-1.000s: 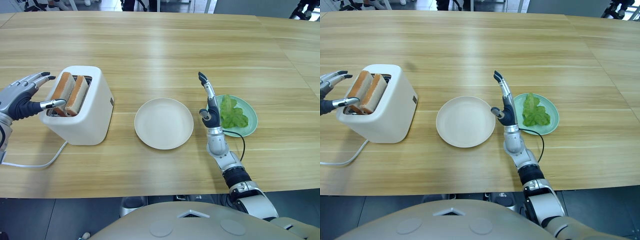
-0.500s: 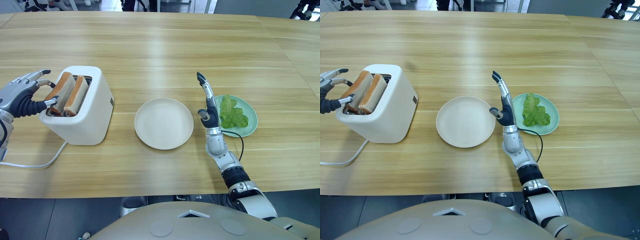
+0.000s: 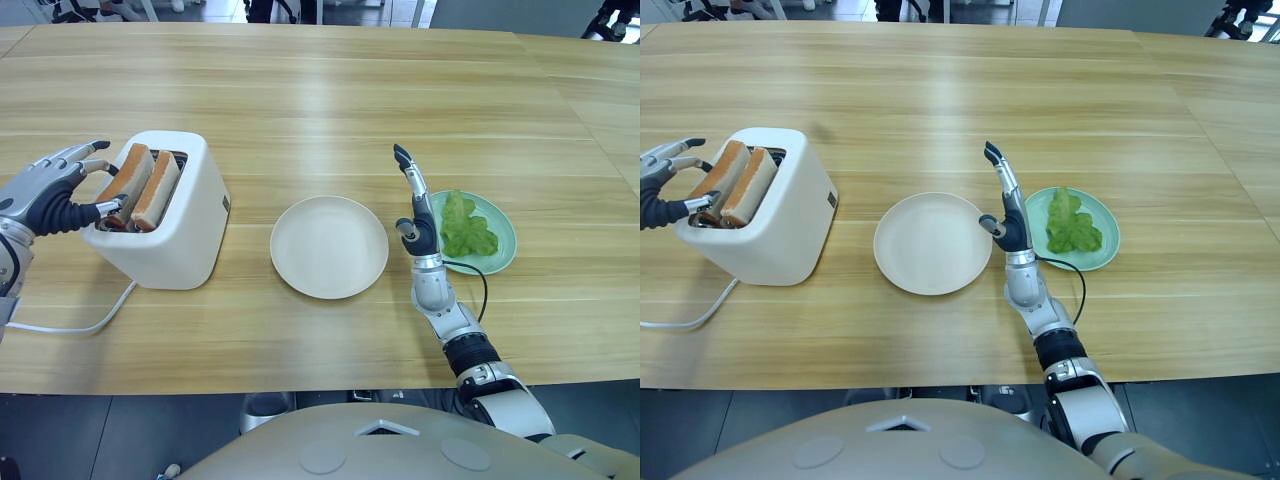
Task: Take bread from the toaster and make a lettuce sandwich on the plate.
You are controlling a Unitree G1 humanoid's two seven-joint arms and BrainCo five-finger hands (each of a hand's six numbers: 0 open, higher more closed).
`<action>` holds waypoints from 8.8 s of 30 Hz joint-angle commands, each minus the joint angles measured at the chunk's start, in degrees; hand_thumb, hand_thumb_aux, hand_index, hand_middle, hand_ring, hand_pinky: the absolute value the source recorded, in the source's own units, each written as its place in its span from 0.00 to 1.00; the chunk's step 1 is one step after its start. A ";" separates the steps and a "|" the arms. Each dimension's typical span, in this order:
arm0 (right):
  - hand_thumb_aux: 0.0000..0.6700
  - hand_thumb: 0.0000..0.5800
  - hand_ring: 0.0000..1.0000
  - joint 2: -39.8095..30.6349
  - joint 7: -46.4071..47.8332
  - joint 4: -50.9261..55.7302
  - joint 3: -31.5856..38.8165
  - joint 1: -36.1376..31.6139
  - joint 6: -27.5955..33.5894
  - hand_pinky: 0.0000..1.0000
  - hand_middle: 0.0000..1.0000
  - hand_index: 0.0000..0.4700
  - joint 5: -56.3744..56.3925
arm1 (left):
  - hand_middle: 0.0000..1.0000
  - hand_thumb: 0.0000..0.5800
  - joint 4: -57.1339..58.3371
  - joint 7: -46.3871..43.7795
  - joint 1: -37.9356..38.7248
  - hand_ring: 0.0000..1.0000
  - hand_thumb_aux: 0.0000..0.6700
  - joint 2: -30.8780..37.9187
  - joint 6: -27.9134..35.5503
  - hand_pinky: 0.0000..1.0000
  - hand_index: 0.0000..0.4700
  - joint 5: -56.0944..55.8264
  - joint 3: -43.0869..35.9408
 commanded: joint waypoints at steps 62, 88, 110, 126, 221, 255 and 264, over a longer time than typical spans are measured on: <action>0.00 0.00 0.00 -1.02 -0.75 1.03 -0.72 -1.01 0.23 0.00 0.00 0.00 0.56 | 1.00 1.00 -3.12 -2.97 -10.84 1.00 1.00 -6.68 3.64 1.00 0.98 -25.57 9.71; 0.00 0.00 0.00 -21.37 -21.45 7.13 -7.12 -0.86 38.71 0.00 0.00 0.00 -19.50 | 1.00 1.00 -0.12 -30.50 -33.68 1.00 1.00 -25.90 9.79 1.00 0.98 -32.85 -29.24; 0.66 0.89 0.00 -20.98 -17.00 31.22 11.78 -6.54 50.67 0.00 0.00 0.65 -21.95 | 1.00 1.00 45.51 -26.42 -43.73 1.00 1.00 -34.92 -10.38 1.00 0.98 -8.86 -42.50; 1.00 1.00 0.00 -23.97 -26.44 18.95 11.69 -4.16 50.94 0.00 0.00 0.98 -20.49 | 1.00 0.00 44.56 -9.74 -46.76 1.00 0.00 -32.17 -13.19 1.00 0.00 -2.42 -40.05; 0.00 0.00 0.00 -11.25 -22.38 -0.68 33.20 -3.44 33.33 0.00 0.00 0.00 -33.41 | 0.00 1.00 -0.95 1.05 -1.19 0.00 1.00 -1.83 -4.96 0.00 0.98 0.51 -5.58; 0.00 0.00 0.00 -11.98 -23.58 -0.23 31.75 -3.76 31.95 0.00 0.00 0.00 -31.60 | 1.00 1.00 3.06 3.16 -8.16 1.00 1.00 -4.76 -3.60 1.00 0.98 -11.43 -0.31; 0.00 0.00 0.00 -13.12 -26.73 -3.92 28.21 -2.69 31.53 0.00 0.00 0.00 -30.53 | 1.00 1.00 2.12 3.79 -9.98 1.00 1.00 -6.17 -3.29 1.00 0.98 -16.39 3.91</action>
